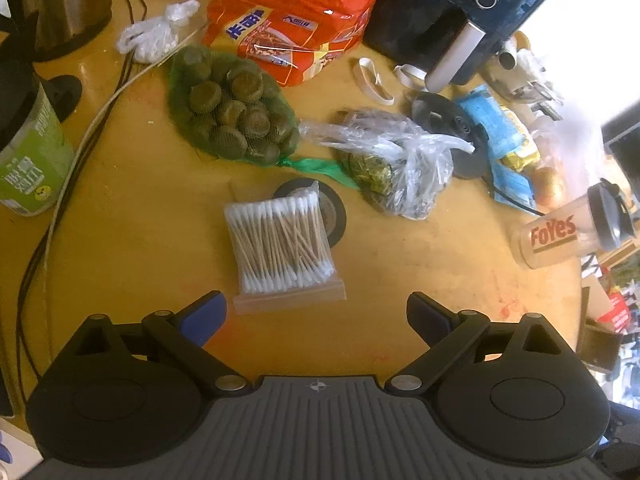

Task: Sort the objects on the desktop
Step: 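Move the open left tool from the box to the cotton swab bag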

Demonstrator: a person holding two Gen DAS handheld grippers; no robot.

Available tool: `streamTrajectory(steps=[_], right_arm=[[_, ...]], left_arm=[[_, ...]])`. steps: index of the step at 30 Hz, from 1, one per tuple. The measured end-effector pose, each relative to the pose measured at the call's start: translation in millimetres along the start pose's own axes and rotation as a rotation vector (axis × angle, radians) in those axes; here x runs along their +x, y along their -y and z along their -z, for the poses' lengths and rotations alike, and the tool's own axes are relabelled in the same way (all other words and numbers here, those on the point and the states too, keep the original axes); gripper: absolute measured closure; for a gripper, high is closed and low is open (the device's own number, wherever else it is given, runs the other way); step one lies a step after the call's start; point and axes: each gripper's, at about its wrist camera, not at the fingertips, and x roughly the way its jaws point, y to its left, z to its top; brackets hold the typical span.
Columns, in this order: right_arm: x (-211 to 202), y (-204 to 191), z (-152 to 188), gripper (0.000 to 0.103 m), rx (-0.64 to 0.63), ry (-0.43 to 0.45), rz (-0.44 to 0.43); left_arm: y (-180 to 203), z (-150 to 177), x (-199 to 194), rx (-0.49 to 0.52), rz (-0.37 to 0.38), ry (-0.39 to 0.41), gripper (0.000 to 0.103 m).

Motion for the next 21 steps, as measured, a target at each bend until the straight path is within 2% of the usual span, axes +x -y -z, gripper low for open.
streamTrajectory(steps=[13, 21], right_arm=[[-7.6, 1.1, -15.1, 0.002, -0.003, 0.027, 0.012], [-3.9, -3.8, -11.1, 0.002, -0.014, 0.015, 0.013]], left_arm=[[-4.0, -8.9, 9.2, -0.006, 0.017, 0.0, 0.004], [-22.1, -5.1, 31.5, -0.016, 0.042, -0.018, 0.005]])
